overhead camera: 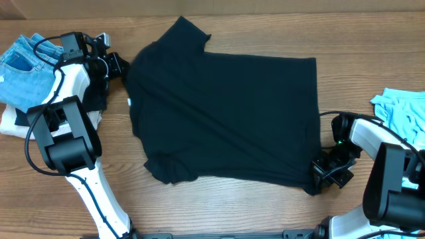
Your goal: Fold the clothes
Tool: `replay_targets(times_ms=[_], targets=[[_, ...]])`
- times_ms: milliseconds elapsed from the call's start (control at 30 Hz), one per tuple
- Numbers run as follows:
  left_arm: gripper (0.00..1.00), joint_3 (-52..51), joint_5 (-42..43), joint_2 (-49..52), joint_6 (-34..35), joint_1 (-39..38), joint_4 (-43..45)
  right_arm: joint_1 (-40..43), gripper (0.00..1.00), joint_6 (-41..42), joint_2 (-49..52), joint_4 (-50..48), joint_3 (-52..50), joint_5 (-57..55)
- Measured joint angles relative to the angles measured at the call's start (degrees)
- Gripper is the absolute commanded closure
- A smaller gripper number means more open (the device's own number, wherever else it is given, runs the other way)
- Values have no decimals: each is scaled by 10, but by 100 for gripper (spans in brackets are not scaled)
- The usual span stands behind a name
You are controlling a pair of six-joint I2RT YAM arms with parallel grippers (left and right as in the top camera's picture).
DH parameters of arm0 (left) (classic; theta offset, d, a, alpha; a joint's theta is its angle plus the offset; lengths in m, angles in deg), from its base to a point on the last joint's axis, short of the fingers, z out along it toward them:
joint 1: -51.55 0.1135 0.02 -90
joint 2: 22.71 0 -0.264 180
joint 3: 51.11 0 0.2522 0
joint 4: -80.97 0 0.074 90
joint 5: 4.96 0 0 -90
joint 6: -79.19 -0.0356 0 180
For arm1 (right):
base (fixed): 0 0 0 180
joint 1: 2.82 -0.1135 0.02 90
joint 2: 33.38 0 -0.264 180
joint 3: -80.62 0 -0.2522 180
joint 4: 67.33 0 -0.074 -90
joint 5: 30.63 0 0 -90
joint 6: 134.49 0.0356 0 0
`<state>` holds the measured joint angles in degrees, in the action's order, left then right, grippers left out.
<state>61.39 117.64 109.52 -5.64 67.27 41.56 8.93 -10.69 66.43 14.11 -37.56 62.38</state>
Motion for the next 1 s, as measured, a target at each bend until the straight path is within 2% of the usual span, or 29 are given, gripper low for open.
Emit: replay_targets(times_ms=[67, 133, 233, 400, 467, 567, 633, 700, 767, 833, 900, 1000], targets=[[24, 0, 7, 0, -4, 0, 0, 2, 40, -5, 0, 6, 0, -10], [18, 2, 21, 0, -9, 1, -2, 3, 33, -13, -1, 15, 1, -21], [20, 20, 30, -11, -8, 3, -32, 4, 27, -37, -14, 6, 2, -17], [32, 55, 33, -106, -24, 9, -134, 4, 22, -51, -85, -25, 3, -14], [35, 60, 33, -160, -42, 4, -200, 4, 16, -53, -127, -26, 10, -13], [36, 66, -2, -241, -71, -32, -322, 4, 15, -53, -201, -30, 43, -13], [41, 68, -37, -273, -77, -64, -410, 4, 18, -53, -232, -39, 52, -13], [45, 69, -56, -285, -76, -81, -469, 4, 23, -57, -234, -47, 52, -3], [53, 69, -73, -289, -74, -82, -548, 3, 15, -71, -231, -57, 53, 29], [56, 64, -90, -289, -72, -82, -629, 3, 14, -82, -230, -65, 53, 54], [56, 55, -106, -291, -72, -82, -654, 3, 14, -83, -230, -66, 53, 60], [55, -34, -129, -318, -63, -82, -661, 3, 14, -84, -230, -66, 53, 69]])
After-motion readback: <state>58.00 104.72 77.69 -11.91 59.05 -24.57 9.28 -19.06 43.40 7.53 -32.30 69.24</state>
